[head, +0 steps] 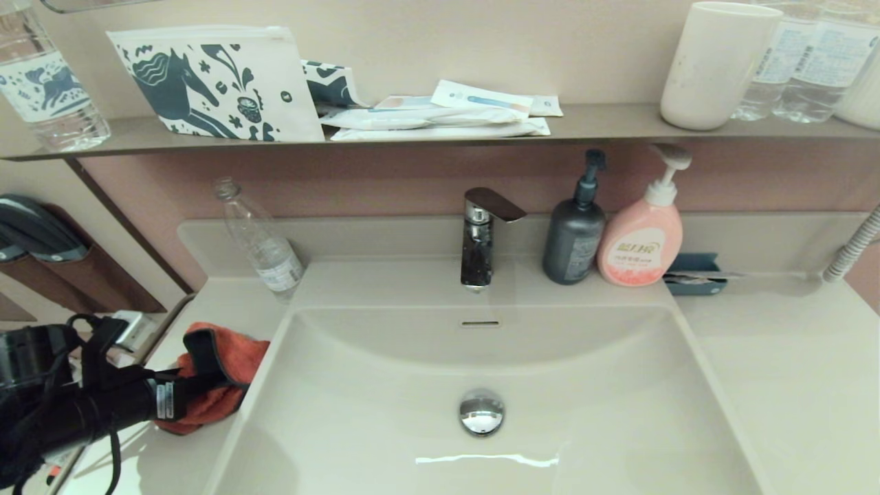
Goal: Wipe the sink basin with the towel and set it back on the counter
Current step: Pick up the cloth
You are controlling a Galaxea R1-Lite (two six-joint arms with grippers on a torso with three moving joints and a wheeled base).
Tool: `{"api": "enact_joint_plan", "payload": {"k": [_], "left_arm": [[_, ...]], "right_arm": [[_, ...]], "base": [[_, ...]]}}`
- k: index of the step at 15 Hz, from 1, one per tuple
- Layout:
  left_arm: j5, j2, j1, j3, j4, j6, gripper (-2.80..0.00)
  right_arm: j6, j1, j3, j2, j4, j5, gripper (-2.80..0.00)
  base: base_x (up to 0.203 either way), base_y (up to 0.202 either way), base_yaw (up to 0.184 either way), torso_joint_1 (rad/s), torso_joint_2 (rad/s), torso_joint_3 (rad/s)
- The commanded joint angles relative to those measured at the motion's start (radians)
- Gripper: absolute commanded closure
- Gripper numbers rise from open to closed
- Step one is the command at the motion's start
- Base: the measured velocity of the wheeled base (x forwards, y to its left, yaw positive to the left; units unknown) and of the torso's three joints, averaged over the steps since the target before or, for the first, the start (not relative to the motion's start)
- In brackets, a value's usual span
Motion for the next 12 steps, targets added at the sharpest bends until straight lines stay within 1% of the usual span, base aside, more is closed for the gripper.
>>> {"api": "enact_joint_plan", "payload": {"k": [1, 5, 8, 12], "left_arm": [[-0.004, -0.012, -0.002, -0.001, -0.006, -0.005, 0.00], [0.002, -0.068, -0.002, -0.019, -0.004, -0.058, 0.00], [0.022, -0.109, 0.026, -0.042, 0.001, -0.059, 0.00], [0.024, -0.180, 0.049, -0.042, 0.034, -0.058, 0.00]], "right_arm": [[0.000, 0.000, 0.000, 0.001, 0.000, 0.000, 0.00], [0.000, 0.000, 0.000, 0.001, 0.000, 0.000, 0.00], [0.000, 0.000, 0.000, 0.001, 0.000, 0.000, 0.00], [0.000, 0.000, 0.000, 0.001, 0.000, 0.000, 0.00]], "base": [[0.000, 0.000, 0.000, 0.000, 0.00, 0.000], [0.000, 0.000, 0.000, 0.000, 0.00, 0.000], [0.000, 0.000, 0.000, 0.000, 0.00, 0.000], [0.000, 0.000, 0.000, 0.000, 0.00, 0.000]]}}
